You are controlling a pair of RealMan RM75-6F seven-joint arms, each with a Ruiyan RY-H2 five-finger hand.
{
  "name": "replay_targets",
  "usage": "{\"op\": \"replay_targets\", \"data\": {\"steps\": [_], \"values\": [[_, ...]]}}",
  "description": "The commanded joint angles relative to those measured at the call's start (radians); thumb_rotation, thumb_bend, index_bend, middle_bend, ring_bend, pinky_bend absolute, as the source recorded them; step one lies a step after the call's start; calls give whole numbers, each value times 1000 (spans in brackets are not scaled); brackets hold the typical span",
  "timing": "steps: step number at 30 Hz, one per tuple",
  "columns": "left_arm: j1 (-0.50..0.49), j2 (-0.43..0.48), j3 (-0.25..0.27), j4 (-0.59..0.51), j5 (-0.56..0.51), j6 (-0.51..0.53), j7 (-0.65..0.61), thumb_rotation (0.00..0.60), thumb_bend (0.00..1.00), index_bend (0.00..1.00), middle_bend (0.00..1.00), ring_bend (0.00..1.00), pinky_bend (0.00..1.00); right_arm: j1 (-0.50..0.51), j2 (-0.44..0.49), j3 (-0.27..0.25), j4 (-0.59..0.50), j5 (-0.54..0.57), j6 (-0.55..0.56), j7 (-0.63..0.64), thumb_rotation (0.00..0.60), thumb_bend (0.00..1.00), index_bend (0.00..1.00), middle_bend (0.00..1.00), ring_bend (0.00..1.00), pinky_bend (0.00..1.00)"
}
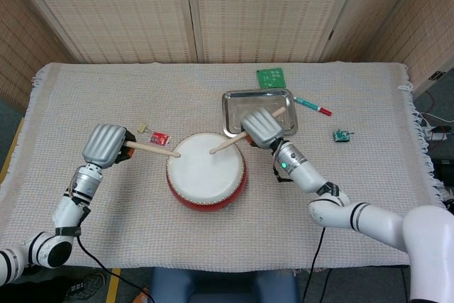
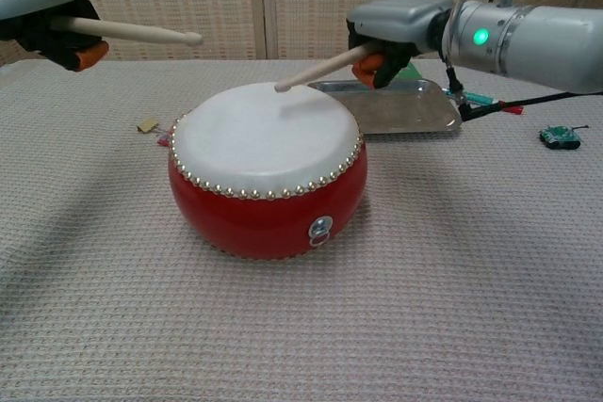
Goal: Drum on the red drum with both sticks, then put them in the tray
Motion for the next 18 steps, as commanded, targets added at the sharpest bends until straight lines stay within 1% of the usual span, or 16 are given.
{"op": "replay_targets", "data": {"steps": [1,5,7,8,10,12,18], "values": [[10,3,5,9,6,1,-17,600,766,1000,1000,998,1000,-21,49,29,27,11,-16,76,600,922,1000,1000,1000,1000],[19,9,14,13,16,2,-25,600,765,1000,1000,997,1000,-18,23,16,131,45,-95,120,600,919,1000,1000,1000,1000],[23,11,16,12,18,4,-27,600,766,1000,1000,997,1000,-12,-6,9,197,54,-132,138,600,908,1000,1000,1000,1000],[26,12,17,10,20,7,-28,600,766,1000,1000,997,1000,-7,-32,5,247,58,-154,151,600,889,1000,1000,1000,1000],[31,13,23,9,24,10,-25,600,766,1000,1000,997,1000,1,-83,1,339,53,-181,181,600,826,1000,1000,1000,1000],[36,16,27,6,25,11,-23,600,765,1000,1000,997,1000,9,-127,-2,419,46,-210,214,600,731,1000,1000,1000,1000],[47,28,32,3,18,8,-20,600,766,1000,1000,997,1000,57,-271,-5,678,2,-313,330,600,542,1000,1000,1000,1000]]}}
